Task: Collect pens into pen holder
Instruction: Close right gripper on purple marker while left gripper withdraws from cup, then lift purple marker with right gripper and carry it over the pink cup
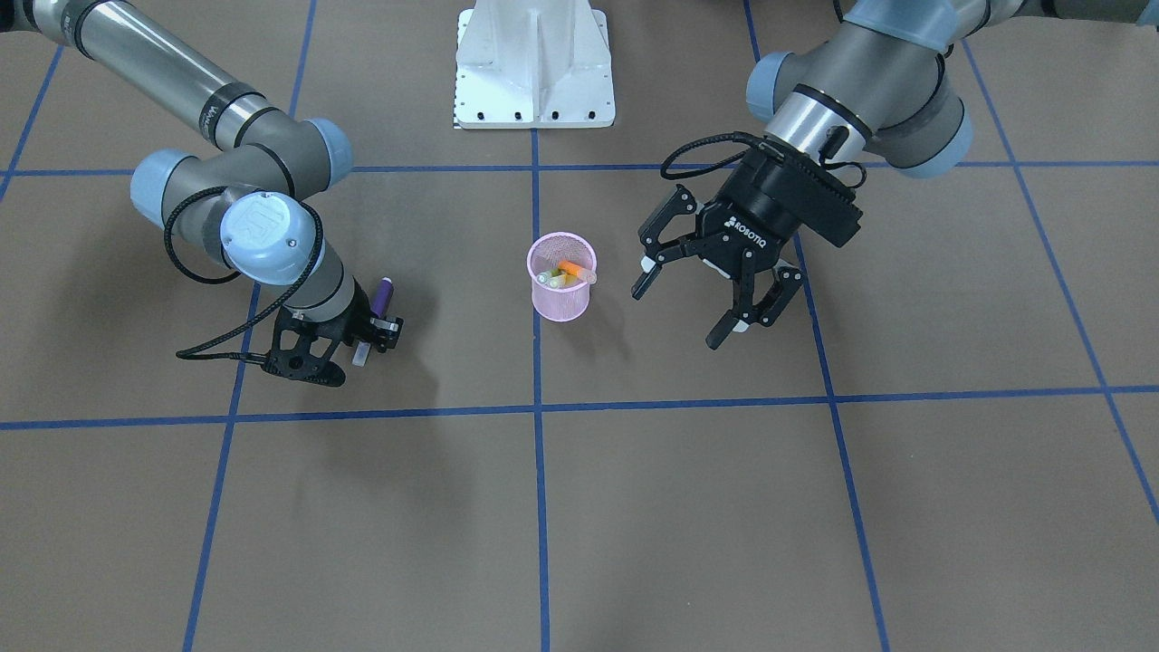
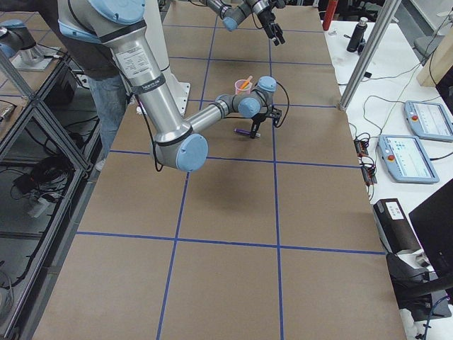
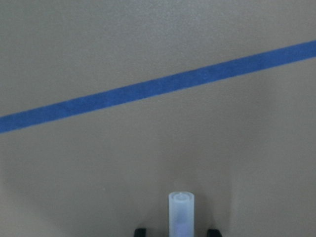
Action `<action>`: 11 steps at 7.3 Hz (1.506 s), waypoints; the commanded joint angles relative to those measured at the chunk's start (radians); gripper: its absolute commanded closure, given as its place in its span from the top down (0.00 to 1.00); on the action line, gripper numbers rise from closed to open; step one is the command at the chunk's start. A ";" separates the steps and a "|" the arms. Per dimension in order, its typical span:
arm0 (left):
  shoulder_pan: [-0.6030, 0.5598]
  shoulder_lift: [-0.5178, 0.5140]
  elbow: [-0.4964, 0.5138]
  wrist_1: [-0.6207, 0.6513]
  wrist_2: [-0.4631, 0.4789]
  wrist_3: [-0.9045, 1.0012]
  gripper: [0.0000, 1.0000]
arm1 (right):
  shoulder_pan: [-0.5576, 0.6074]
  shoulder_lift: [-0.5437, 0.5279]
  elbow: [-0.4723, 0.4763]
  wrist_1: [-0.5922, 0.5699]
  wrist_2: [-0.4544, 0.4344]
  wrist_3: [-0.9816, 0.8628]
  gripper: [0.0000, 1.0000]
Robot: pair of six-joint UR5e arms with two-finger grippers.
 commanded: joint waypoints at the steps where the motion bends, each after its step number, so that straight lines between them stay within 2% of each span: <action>1: -0.002 0.000 0.003 0.001 -0.001 -0.002 0.86 | 0.000 -0.002 0.006 0.000 -0.003 0.000 0.11; 2: -0.005 0.000 0.005 0.001 -0.001 -0.005 0.82 | 0.000 -0.002 0.006 0.000 -0.005 -0.002 0.00; 4: -0.019 0.000 0.005 0.020 -0.005 -0.005 0.78 | 0.006 -0.001 0.023 0.000 -0.017 -0.011 0.00; 5: -0.067 -0.002 0.005 0.068 -0.080 0.001 0.78 | 0.027 -0.002 0.067 -0.002 -0.018 -0.012 0.00; 6: -0.148 -0.002 0.009 0.133 -0.204 0.006 0.78 | 0.035 -0.001 0.117 0.038 -0.049 -0.009 0.00; 7: -0.213 -0.003 0.012 0.233 -0.305 0.078 0.80 | 0.041 -0.001 0.156 0.134 -0.105 0.004 0.00; 8: -0.255 -0.003 0.012 0.355 -0.358 0.191 0.89 | 0.050 0.002 0.170 0.201 -0.123 0.005 0.00; 9: -0.270 -0.002 0.014 0.449 -0.363 0.312 0.97 | 0.064 0.008 0.200 0.260 -0.161 0.005 0.00; 11: -0.290 0.029 0.037 0.455 -0.363 0.366 0.99 | 0.063 0.007 0.277 0.352 -0.292 -0.014 0.00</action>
